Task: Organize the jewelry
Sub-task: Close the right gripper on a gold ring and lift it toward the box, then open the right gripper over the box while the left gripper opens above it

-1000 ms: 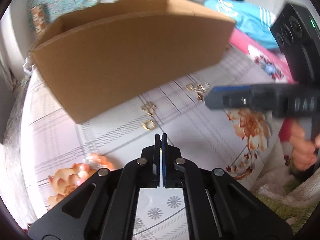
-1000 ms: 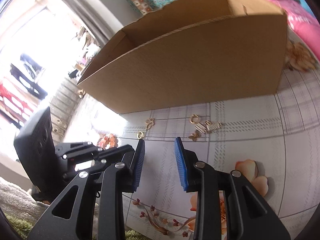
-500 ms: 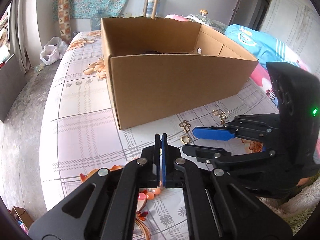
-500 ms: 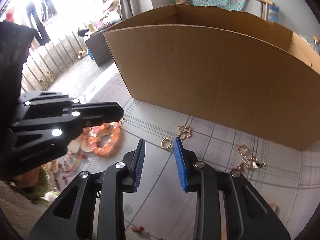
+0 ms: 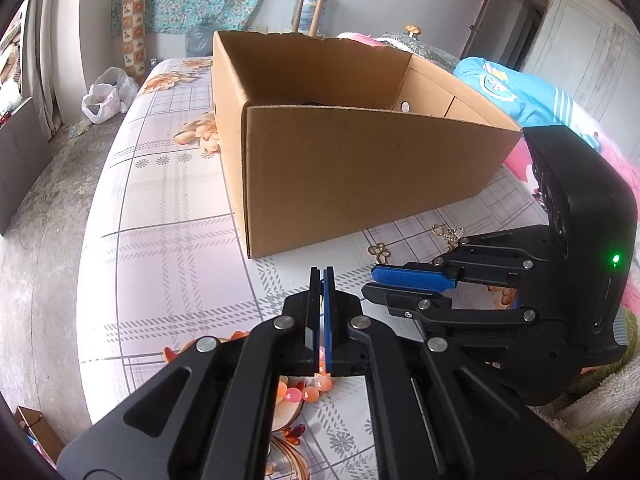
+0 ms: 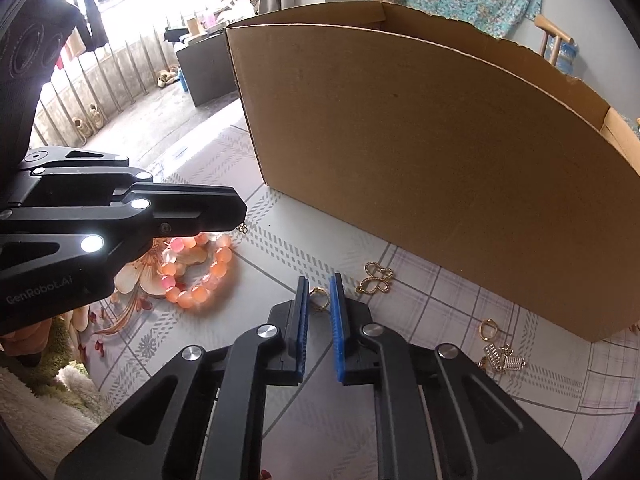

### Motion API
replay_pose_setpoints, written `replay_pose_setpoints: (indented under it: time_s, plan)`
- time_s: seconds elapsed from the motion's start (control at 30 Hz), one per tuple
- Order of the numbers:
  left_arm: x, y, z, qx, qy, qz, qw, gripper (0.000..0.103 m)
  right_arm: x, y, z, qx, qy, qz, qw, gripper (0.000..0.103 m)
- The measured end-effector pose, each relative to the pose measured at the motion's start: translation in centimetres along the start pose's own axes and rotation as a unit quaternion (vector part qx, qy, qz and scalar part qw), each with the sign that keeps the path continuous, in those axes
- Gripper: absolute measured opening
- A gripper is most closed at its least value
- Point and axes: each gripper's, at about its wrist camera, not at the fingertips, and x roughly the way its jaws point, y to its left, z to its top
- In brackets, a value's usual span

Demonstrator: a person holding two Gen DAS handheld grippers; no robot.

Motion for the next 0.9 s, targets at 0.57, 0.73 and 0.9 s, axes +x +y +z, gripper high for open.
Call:
replay_pose_setpoints:
  time_s: [0.57,0.73,0.9]
  plan:
    - [-6.7,-2.3,2.8,0.041,-0.091,-0.046,0.994,0.001,-11.3,-3.1,-0.4,0.05,-0.115,0.007,0.992,0.011]
    - [-7.7,-3.9,6.7,0.08,-0.136,-0.055,0.986,0.001,-15.4,-6.4,2.0,0.077,-0.159,0.008,0.984,0.011]
    - [-4.0,-4.8,10.6,0.077,-0.112,-0.068,0.9884,0.001,-13.9,-11.1,4.3,0.121,-0.128,0.014,0.984,0.011]
